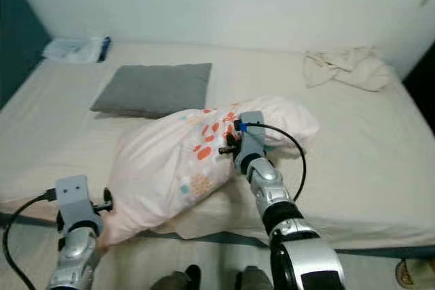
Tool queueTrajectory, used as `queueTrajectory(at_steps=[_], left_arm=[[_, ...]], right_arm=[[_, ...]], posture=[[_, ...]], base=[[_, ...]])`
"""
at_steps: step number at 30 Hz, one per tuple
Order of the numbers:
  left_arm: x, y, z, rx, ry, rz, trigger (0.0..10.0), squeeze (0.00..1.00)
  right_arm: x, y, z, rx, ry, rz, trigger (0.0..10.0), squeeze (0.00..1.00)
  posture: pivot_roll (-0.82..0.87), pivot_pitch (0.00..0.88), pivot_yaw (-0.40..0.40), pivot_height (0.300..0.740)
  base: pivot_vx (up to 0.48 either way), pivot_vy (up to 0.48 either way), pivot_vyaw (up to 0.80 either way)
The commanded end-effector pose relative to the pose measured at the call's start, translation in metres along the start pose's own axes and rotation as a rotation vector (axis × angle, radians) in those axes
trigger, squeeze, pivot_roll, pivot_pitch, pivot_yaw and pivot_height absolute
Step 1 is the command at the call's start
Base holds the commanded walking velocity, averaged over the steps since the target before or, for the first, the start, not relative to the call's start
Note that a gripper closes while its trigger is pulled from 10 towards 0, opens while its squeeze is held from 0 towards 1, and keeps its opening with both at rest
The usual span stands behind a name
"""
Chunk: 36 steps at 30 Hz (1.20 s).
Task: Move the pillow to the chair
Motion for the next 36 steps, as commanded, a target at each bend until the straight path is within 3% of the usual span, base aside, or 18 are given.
queueTrajectory(at_steps=[1, 11, 24, 29, 36], left_arm=[[-0.004, 0.001, -0.006, 0.014, 0.004, -0.010, 10.0, 0.00], [-0.005, 0.000, -0.009, 0.022, 0.018, -0.022, 10.0, 0.00], [-0.010, -0.005, -0.005, 0.001, 0.029, -0.058, 10.0, 0.00], [0.000, -0.013, -0.002, 0.004, 0.050, -0.039, 10.0, 0.00], [0.008, -0.021, 0.005, -0.006, 0.050, -0.032, 10.0, 0.00]], right_arm=[[0.008, -0.005, -0.025, 0.087, 0.025, 0.028, 10.0, 0.00], [0.016, -0.006, -0.058, 0.226, 0.036, 0.075, 10.0, 0.00], [0.033, -0.007, -0.071, 0.316, 0.038, 0.152, 10.0, 0.00], [0.051, -0.008, -0.081, 0.385, 0.043, 0.215, 10.0, 0.00], [0.062, -0.008, -0.082, 0.400, 0.034, 0.252, 10.0, 0.00]], posture=[[0.02, 0.216, -0.039, 0.740], [0.02, 0.229, -0.048, 0.740], [0.00, 0.182, -0.047, 0.740], [-0.01, 0.148, -0.058, 0.740], [-0.03, 0.144, -0.058, 0.740]], base=[[0.000, 0.000, 0.76], [0.000, 0.000, 0.76], [0.000, 0.000, 0.76], [0.000, 0.000, 0.76], [0.000, 0.000, 0.76]])
Point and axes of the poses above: a point about 5 cm out from each wrist's last joint towards the gripper, its own y axis pointing back from the gripper into the wrist, its own x axis along the axis of the wrist's last joint, z = x × y, the point moved 5 cm from there along -y, pointing out of the wrist towards the gripper, and after that the axes turned 15 degrees about y, right-handed, at the moved point
